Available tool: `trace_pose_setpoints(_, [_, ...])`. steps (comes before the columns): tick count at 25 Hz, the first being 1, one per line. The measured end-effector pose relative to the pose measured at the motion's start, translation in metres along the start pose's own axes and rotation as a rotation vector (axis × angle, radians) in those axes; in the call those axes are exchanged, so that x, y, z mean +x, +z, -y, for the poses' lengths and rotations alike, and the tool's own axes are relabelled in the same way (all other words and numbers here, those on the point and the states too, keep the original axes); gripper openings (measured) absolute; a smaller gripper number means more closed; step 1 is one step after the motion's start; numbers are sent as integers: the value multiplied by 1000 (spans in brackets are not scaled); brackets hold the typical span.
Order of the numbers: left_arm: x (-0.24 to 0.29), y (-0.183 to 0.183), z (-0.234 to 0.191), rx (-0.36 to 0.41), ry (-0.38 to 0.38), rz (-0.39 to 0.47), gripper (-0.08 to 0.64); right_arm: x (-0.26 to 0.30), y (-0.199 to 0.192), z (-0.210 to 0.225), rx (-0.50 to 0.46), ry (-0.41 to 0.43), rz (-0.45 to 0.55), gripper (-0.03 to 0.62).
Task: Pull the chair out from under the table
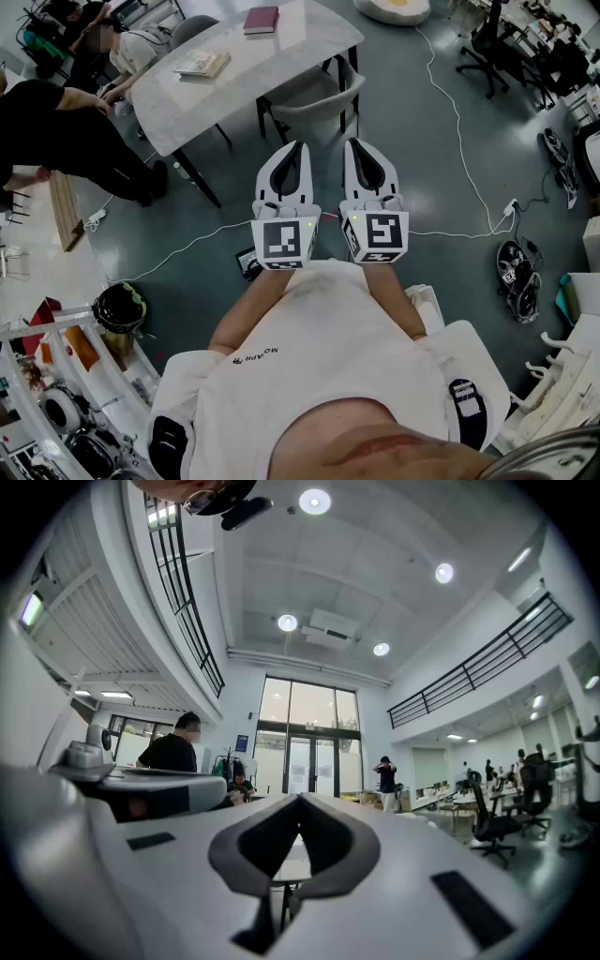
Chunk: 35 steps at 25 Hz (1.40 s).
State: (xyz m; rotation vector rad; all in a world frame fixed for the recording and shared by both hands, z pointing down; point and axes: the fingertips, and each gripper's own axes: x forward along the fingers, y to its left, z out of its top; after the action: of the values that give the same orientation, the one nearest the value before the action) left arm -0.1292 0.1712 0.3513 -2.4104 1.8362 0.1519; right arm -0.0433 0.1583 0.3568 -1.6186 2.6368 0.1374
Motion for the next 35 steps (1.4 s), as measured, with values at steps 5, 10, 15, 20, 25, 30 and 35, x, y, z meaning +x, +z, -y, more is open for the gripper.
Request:
trace_pose_setpoints(5, [6, -7, 3, -3, -2, -9, 5, 3, -7, 7, 3, -7, -8, 14])
trace_pose_setpoints(10, [12, -11, 10, 0, -2, -20, 5, 3, -11, 16, 11, -8, -16, 14])
trace_pose_setpoints(15, [22, -17, 19, 6, -1, -28, 3, 5, -17, 30, 30, 3, -19, 14])
trace_pose_setpoints(20, [36, -22, 31, 12, 8, -43, 4, 7, -23, 48, 51, 17, -34, 14])
trace_pose_setpoints(25, [48, -27, 48, 31, 21, -53, 3, 4, -27, 75, 72, 12, -26, 14])
trace_pose_setpoints(30, [60, -32, 54, 55, 28, -63, 4, 12, -32, 93, 87, 5, -22, 14])
trace_pose_setpoints(35, [84, -46, 50, 51, 22, -75, 4, 33, -43, 106, 87, 0, -35, 14])
